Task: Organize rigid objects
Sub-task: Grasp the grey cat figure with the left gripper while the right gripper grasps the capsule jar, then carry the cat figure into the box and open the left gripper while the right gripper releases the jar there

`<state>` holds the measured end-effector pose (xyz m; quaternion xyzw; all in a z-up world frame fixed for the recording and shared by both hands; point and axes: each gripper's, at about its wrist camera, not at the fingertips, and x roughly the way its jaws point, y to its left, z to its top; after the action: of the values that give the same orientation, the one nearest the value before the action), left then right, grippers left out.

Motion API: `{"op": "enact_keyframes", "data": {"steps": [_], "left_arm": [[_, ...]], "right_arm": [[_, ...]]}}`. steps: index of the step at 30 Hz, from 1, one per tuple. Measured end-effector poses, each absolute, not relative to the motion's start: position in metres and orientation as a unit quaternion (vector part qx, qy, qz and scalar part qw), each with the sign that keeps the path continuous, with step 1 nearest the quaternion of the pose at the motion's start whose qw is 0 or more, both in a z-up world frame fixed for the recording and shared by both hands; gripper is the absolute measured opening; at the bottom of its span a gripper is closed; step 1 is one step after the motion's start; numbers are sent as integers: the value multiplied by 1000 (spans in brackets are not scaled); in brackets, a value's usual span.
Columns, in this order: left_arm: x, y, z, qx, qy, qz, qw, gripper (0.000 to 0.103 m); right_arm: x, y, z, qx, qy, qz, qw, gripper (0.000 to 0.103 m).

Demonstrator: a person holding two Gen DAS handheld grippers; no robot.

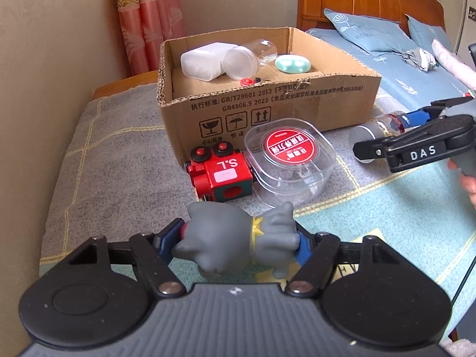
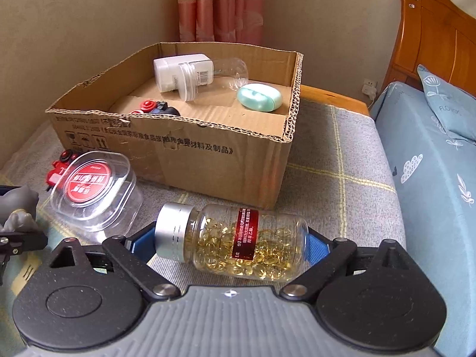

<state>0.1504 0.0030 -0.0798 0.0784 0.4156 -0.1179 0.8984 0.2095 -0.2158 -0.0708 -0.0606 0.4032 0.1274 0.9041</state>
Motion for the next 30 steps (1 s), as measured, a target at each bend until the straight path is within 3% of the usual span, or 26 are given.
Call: {"op": "enact_keyframes", "data": {"steps": [12, 25, 28, 30], "left_arm": [[150, 4, -24, 94, 383, -137, 909, 72], [241, -19, 18, 122, 333, -140, 925, 73], [260, -22, 12, 130, 321, -119, 931, 78], [266, -23, 8, 135, 316, -99, 934, 93]], "right_arm": [[174, -218, -12, -86, 384, 186, 900, 98], [180, -210, 30, -100, 341, 191, 915, 98], [184, -209, 33, -99, 340, 188, 916, 98], [186, -209, 34, -99, 339, 187, 917, 98]]}}
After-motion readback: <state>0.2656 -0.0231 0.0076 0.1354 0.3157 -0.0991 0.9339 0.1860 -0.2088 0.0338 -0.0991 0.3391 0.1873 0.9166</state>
